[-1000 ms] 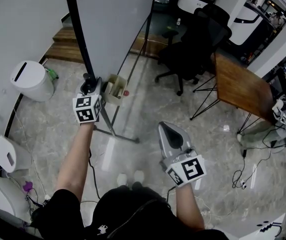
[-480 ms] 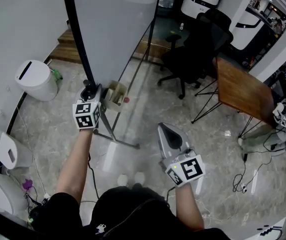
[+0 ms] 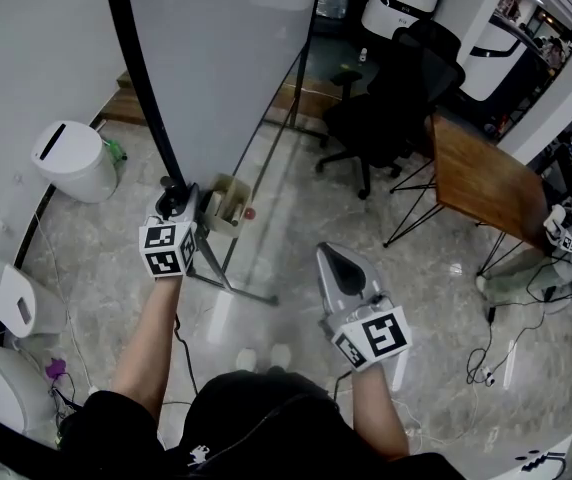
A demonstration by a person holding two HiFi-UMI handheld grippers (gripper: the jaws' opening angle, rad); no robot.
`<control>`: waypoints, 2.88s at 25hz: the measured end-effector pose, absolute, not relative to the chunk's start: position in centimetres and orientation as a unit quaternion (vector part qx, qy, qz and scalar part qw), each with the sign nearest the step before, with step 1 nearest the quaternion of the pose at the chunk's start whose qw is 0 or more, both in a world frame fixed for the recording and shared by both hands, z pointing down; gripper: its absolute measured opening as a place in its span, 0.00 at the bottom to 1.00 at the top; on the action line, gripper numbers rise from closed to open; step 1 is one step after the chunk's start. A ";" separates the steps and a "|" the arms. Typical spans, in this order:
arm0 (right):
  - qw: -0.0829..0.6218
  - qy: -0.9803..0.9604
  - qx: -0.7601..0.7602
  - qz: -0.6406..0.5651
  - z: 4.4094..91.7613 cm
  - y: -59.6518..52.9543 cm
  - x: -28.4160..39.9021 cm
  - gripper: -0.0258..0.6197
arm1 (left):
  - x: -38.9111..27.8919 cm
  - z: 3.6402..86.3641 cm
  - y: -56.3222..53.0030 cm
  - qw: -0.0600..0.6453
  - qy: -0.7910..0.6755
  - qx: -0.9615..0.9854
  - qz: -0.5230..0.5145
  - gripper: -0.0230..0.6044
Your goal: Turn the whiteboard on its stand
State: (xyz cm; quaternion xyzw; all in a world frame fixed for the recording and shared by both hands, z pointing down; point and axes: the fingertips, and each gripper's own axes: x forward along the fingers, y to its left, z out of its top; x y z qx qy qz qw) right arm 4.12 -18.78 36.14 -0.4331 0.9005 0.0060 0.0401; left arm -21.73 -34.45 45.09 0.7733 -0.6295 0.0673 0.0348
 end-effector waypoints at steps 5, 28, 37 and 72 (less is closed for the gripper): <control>0.040 0.901 -0.432 0.005 36.1 -18.6 3.7 0.05 | -22.2 45.1 -32.4 0.035 -0.629 0.774 0.067 0.31; 0.051 0.904 -0.425 0.004 36.1 -19.0 2.8 0.05 | -21.9 43.6 -30.4 -0.011 -0.613 0.787 0.068 0.38; 0.056 0.907 -0.417 0.006 36.3 -18.5 2.3 0.05 | -22.3 38.4 -28.1 -0.068 -0.629 0.773 0.038 0.41; 0.027 0.847 -0.531 0.011 37.6 -17.5 11.9 0.05 | -1.7 39.0 -24.4 0.007 -0.431 0.902 -0.028 0.04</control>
